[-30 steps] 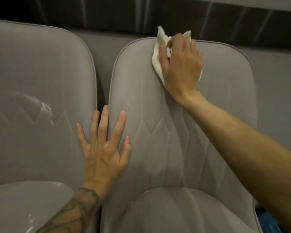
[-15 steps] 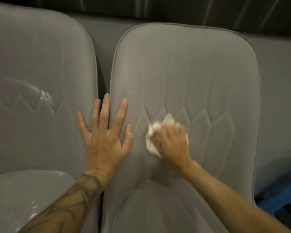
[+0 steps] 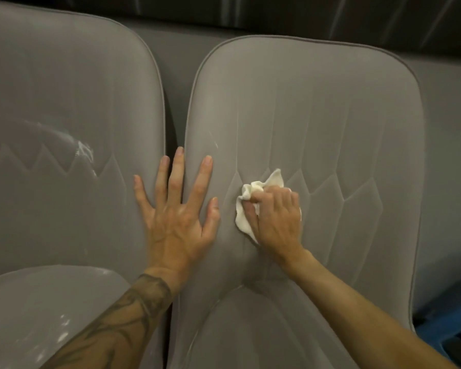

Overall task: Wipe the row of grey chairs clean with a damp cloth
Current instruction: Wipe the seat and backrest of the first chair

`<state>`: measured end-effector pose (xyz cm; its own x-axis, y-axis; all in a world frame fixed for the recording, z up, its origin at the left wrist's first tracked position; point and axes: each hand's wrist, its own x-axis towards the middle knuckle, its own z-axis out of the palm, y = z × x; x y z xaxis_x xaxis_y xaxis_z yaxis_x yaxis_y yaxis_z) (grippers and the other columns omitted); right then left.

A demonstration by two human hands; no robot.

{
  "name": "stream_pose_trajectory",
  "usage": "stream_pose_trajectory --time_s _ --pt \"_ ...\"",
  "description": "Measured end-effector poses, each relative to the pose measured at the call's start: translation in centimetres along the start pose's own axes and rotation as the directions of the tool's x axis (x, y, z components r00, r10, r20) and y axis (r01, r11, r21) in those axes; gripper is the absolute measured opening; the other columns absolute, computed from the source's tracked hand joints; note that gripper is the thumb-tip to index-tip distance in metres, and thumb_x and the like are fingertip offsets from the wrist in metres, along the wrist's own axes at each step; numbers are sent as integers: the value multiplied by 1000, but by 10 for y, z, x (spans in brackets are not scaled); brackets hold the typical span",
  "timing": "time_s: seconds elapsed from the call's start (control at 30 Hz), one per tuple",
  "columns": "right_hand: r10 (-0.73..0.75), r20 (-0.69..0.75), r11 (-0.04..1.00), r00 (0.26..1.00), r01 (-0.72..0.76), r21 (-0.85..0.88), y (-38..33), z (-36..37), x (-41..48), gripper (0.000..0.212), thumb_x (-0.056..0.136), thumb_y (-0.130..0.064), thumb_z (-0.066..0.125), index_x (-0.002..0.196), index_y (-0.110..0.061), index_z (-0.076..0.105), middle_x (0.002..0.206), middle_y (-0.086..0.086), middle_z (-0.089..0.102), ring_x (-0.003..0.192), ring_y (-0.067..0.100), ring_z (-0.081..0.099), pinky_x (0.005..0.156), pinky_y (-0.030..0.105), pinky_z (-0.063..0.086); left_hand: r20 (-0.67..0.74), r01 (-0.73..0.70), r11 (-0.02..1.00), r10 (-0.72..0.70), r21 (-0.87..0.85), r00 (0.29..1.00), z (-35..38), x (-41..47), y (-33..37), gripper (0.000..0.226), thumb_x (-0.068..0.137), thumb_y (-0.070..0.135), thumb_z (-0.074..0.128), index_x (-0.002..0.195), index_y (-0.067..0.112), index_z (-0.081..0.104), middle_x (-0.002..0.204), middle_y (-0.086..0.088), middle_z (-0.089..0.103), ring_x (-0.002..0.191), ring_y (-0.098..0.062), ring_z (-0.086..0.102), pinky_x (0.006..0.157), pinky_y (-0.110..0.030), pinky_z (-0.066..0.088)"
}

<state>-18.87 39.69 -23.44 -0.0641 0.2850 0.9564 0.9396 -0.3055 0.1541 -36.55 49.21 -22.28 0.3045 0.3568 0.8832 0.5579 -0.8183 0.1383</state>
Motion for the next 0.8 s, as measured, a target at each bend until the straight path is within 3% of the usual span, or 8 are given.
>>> stream_pose_trajectory --time_s 0.1,0.27,0.37,0.43,0.53,0.6,0.73,0.8 --pt "120 -3 993 993 -120 6 -29 6 -33 16 101 -27 59 103 -11 55 86 14 59 74 34 52 75 46 43 8 -2 1000 2 -3 1000 0 1 0 73 98 44 45 165 37 18 172 -7 19 159 -30 19 122 -71 8" --pt "-132 71 991 989 132 7 -18 -9 -25 17 98 -24 61 106 -14 50 96 10 48 79 32 46 74 44 39 12 -3 1000 3 -6 1000 -1 1 -1 74 97 45 47 165 38 18 172 -7 20 158 -30 20 121 -71 10" --pt "106 -42 988 993 -110 -110 -4 -4 66 23 103 -27 56 108 -5 61 100 20 56 83 37 53 75 45 40 29 -8 1000 8 -13 1000 -5 2 0 74 97 45 49 165 39 20 172 -6 19 158 -31 22 121 -71 10" --pt "229 -111 972 967 -234 -34 0 -2 141 33 106 -36 49 102 -7 65 101 18 63 86 35 57 77 43 41 46 -5 1000 6 -27 999 -8 2 1 73 97 46 49 164 39 22 172 -5 20 157 -30 23 121 -70 11" --pt "281 -101 956 954 -269 116 -3 -2 214 31 103 -40 47 101 -13 60 99 7 61 86 22 56 75 33 41 32 17 997 -14 -80 999 -17 10 -6 69 99 49 47 163 39 23 170 -3 22 152 -24 32 119 -63 20" --pt "202 -66 970 977 -191 149 -22 0 211 28 100 -40 51 99 -14 59 96 6 60 84 20 53 73 29 36 -12 15 996 -16 -91 1000 -21 28 -22 65 103 51 42 163 34 26 168 -5 27 147 -25 35 115 -57 26" --pt "-170 94 970 981 149 194 -45 -9 174 22 98 -34 57 93 -12 59 90 9 58 78 24 50 68 40 41 19 86 996 -87 4 996 -24 63 -54 64 107 47 33 164 19 27 169 -11 26 152 -34 29 119 -59 25" --pt "-138 99 981 985 122 153 -36 -7 202 23 97 -36 56 96 -13 59 92 9 58 77 21 48 67 35 39 61 77 996 -79 37 995 -21 65 -61 66 105 44 36 165 16 24 171 -10 21 155 -33 24 121 -59 24"
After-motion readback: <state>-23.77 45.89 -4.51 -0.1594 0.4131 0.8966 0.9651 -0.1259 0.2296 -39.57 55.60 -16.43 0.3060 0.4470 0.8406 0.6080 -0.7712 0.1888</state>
